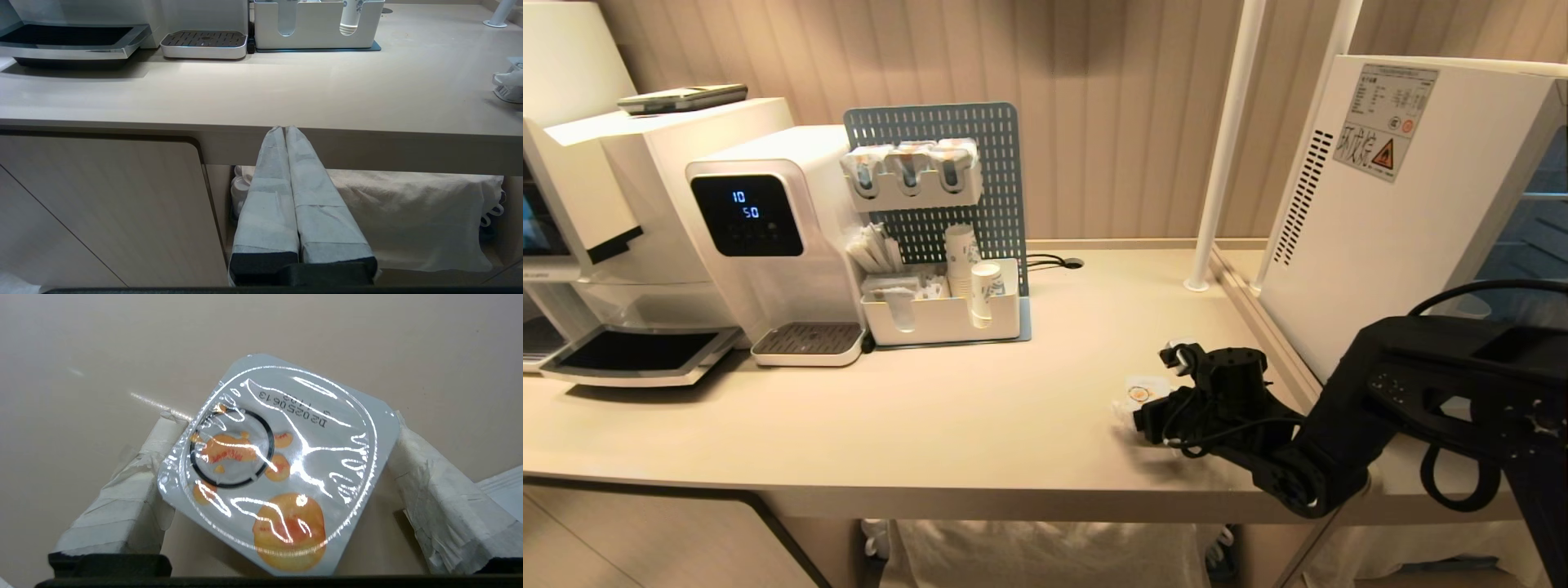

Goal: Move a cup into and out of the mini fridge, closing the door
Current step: Put the yoghurt in the freezer

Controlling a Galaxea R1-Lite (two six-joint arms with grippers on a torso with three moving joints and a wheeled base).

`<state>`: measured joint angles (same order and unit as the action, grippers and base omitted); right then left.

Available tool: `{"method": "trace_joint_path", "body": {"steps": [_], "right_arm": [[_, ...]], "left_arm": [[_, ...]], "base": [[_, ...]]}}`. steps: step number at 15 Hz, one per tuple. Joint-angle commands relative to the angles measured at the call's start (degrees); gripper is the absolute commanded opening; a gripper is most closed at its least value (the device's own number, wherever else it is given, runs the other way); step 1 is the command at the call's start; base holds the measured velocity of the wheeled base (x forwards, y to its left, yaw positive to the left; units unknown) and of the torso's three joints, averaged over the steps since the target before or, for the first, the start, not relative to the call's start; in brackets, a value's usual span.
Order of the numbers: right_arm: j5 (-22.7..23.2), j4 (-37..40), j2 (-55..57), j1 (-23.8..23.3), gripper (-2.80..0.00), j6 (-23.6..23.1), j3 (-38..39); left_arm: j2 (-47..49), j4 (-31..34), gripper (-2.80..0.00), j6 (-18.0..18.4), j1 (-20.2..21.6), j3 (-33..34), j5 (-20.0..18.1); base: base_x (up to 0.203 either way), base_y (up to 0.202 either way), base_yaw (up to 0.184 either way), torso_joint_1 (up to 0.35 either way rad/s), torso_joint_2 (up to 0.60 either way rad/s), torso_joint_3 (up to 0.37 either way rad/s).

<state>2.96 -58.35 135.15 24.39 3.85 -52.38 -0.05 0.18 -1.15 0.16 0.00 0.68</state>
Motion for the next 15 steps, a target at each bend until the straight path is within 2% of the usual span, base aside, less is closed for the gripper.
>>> {"method": "trace_joint_path", "body": {"steps": [1, 4, 5, 12, 15], "right_arm": [[-0.23, 0.64, 1.84, 0.04, 0.00, -0.01, -2.82], [-1.19, 3.02, 3.03, -0.12, 0.00, -0.07, -6.23], [-1.24, 3.60, 3.62, -0.35, -2.80, -0.07, -6.79], [-1.23, 4.94, 3.11, -0.84, -2.80, 0.10, -7.29], [-1.29, 4.72, 0.36, -0.84, -2.80, 0.19, -5.25]], "left_arm": [[0.05, -0.01, -2.80, -0.05, 0.02, 0.09, 0.02], [0.05, -0.01, -2.80, -0.14, 0.02, 0.09, 0.11], [0.10, -0.01, -2.80, -0.17, 0.02, 0.09, 0.11], [0.06, -0.01, -2.80, -0.26, 0.02, 0.09, 0.11], [0.05, -0.01, -2.80, -0.26, 0.02, 0.09, 0.11]], "base": [[0.000, 0.000, 0.000, 0.000, 0.00, 0.000], [0.000, 0.000, 0.000, 0.000, 0.00, 0.000], [0.000, 0.000, 0.000, 0.000, 0.00, 0.000], [0.000, 0.000, 0.000, 0.000, 0.00, 0.000], [0.000, 0.000, 0.000, 0.000, 0.00, 0.000]]}}
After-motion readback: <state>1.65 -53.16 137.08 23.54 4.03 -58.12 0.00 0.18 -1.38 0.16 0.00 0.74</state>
